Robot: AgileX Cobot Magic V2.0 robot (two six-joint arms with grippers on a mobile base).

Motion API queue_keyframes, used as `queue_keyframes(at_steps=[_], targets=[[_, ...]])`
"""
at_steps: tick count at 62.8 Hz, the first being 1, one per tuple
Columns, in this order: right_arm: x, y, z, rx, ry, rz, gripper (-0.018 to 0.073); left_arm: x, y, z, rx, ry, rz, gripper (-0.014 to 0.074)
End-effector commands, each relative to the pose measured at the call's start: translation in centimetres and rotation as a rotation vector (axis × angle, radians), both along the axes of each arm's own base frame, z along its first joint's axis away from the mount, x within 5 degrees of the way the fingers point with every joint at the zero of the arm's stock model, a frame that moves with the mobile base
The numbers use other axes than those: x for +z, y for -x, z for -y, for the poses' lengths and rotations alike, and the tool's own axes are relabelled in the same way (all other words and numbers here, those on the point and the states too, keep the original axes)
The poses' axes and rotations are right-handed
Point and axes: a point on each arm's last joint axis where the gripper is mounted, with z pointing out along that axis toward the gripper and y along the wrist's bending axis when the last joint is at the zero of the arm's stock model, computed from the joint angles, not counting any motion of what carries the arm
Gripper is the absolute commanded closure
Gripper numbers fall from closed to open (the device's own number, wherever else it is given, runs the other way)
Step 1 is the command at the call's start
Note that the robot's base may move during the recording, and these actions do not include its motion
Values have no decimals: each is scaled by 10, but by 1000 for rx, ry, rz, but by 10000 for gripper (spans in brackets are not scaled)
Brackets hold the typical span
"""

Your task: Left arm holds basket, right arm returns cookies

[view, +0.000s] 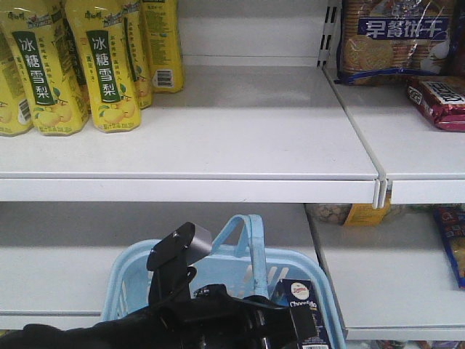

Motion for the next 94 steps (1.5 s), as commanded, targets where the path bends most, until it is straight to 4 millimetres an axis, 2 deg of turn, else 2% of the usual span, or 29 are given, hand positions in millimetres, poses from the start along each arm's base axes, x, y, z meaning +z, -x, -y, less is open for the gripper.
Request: queue_keyframes(at_steps=[1,46,55,60,64,70,77,82,87,94], targets=[[7,1,0,1,12,85,566,24,-2,-3,29,68,76,602],[8,1,0,1,12,90,566,24,-2,-3,30,69,76,602],[14,2,0,2,13,152,564,24,-2,-3,30,69,76,602],[27,4,0,2,13,185,564,24,-2,-3,29,68,76,602],[44,7,0,1,13,208,563,24,-2,-3,29,68,76,602],[81,11,0,-1,13,208,563,24,-2,-3,29,68,76,602],[122,9,0,-7,20,125,563,24,-2,-3,29,68,76,602],[143,4,1,-16,52,63,563,24,-2,-3,29,68,76,602],[156,-2,2,-27,92,21,563,24,-2,-3,29,68,76,602],[163,-8,3,-36,139,10,556,24,-2,-3,29,68,76,602]])
